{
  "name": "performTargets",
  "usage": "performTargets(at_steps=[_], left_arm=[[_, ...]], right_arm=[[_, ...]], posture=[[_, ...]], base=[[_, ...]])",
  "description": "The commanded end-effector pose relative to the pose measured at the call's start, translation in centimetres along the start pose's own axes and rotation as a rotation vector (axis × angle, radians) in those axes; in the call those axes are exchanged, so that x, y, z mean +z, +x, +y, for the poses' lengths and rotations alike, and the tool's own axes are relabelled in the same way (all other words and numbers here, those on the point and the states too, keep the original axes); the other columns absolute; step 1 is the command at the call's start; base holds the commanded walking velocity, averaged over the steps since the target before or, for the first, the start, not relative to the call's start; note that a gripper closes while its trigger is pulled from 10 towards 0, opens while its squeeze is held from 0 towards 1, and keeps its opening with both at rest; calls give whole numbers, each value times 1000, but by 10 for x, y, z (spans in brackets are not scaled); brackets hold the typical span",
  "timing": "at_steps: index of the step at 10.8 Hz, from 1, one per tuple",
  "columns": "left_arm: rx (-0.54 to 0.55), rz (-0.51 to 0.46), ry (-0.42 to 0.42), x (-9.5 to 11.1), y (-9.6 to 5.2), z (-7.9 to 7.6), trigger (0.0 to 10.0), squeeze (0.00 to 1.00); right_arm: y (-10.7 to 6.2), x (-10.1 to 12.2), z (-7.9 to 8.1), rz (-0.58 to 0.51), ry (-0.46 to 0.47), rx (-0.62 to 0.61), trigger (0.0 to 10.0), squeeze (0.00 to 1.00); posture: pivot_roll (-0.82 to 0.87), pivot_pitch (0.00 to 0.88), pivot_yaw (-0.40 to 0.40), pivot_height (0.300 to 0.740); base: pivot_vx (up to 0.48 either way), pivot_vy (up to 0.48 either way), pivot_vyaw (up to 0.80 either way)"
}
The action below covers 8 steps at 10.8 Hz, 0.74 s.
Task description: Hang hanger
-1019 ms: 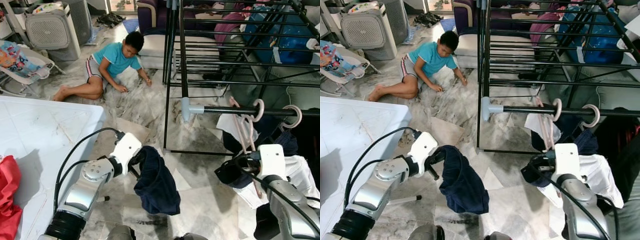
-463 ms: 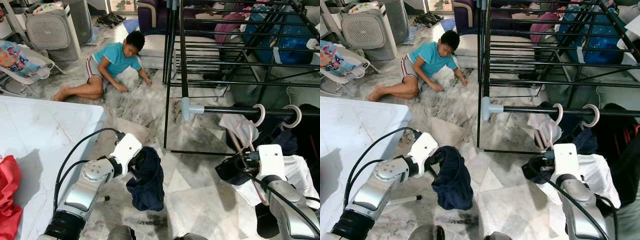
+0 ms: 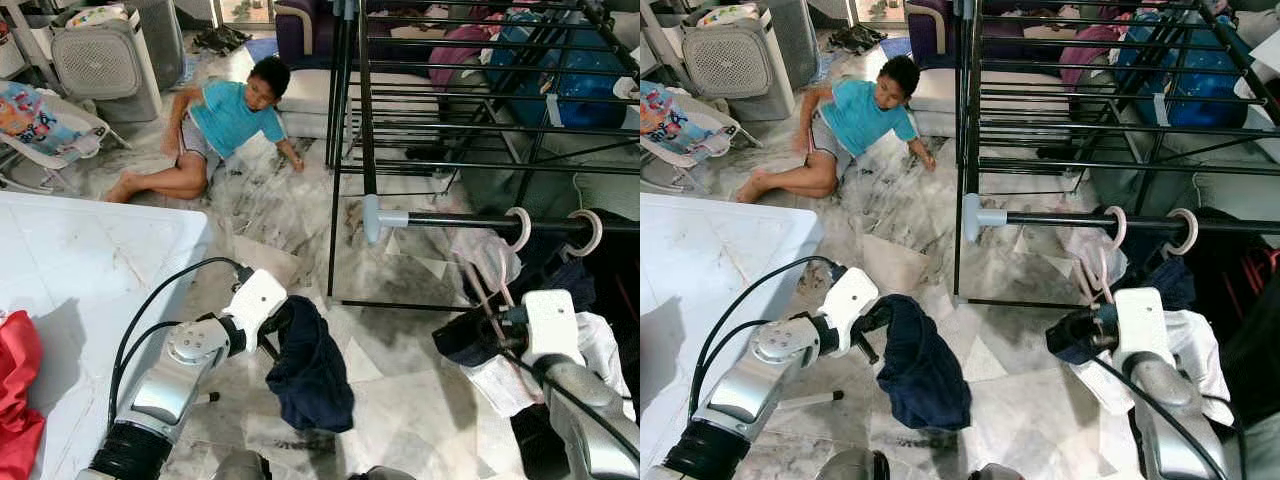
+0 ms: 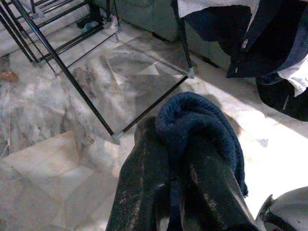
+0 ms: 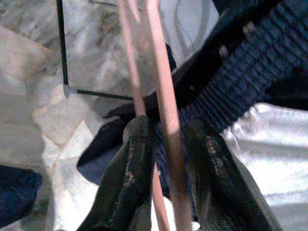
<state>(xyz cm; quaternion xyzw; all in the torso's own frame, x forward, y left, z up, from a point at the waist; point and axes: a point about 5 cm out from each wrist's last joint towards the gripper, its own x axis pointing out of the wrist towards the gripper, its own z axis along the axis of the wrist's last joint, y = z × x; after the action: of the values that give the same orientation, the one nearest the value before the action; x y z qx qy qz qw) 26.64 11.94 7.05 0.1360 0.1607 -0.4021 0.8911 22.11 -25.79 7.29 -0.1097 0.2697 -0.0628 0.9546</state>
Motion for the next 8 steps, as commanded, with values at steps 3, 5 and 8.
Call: performTargets(at_steps=[3, 5, 8], left_arm=[[-13, 2, 24, 3, 0, 0, 10000, 0], [-12, 5, 27, 3, 0, 0, 10000, 0], [29, 9, 17, -1, -1, 2, 10000, 0]], right_arm=[[-2, 3, -3, -12, 14, -17, 0, 0], [-1, 5, -2, -24, 23, -14, 0, 0], [-1, 14, 5, -105, 72, -12, 0, 0]], posture=[[-39, 36, 10, 740], [-38, 35, 10, 740], [-32, 20, 6, 740]], base=[[0, 0, 0], [0, 0, 0], [0, 0, 0]])
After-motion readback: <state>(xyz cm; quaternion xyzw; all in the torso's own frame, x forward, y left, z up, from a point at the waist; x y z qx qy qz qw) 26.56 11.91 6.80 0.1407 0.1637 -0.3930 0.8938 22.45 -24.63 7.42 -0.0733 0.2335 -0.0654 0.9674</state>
